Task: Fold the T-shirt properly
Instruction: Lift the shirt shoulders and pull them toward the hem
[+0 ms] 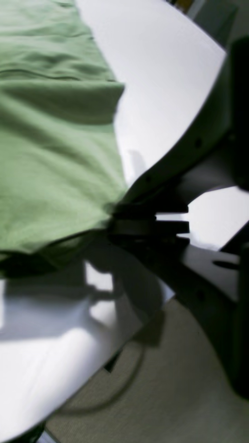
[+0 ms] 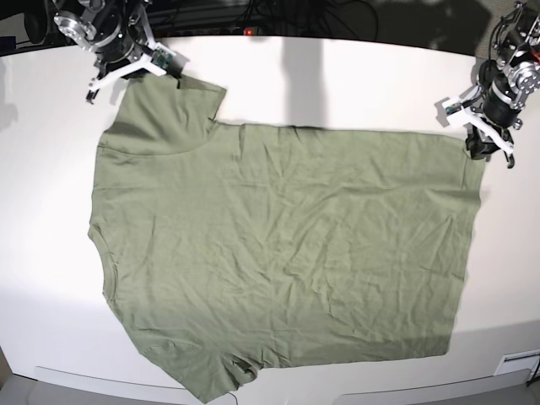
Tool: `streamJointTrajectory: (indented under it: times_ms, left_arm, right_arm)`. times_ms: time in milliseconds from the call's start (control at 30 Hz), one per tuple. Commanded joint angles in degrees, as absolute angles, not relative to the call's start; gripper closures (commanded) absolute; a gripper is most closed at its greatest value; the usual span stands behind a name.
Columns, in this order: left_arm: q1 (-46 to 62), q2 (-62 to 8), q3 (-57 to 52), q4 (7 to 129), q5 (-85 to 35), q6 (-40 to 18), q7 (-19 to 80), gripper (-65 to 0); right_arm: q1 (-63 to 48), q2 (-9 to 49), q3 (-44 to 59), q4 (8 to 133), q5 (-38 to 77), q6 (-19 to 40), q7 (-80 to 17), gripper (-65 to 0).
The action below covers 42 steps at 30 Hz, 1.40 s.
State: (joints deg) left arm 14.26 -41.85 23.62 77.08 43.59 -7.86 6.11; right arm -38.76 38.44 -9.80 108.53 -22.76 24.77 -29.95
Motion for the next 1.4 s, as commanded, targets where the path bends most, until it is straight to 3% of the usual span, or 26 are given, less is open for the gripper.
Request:
streamJointTrajectory:
  times_ms: [0,500,1167,1367]
  left_arm:
    - [16.23,-41.12,24.82,76.38,41.98,-11.94,6.2,0.0]
    - [17.15,-42.3,24.82,82.63,42.0,-11.99,15.31,0.0]
    - [13.56,-47.81,24.8,84.93,41.58,-11.99,17.47,0.0]
    - [10.24,-47.81,24.8,84.9,35.16,-11.99,16.73,0.0]
  right_arm:
    - [-39.07,39.59,-9.5,110.3,-23.03,23.99,-30.09,0.0]
    - [-39.07,40.82,-4.1,121.54,-14.85,23.35,-34.61,0.0]
    - [-32.91,40.8,-0.38,121.45,-11.75,23.33,-33.93,0.0]
    - [-29.32,40.77,-0.38,119.61,-6.79,23.33,-33.87,0.0]
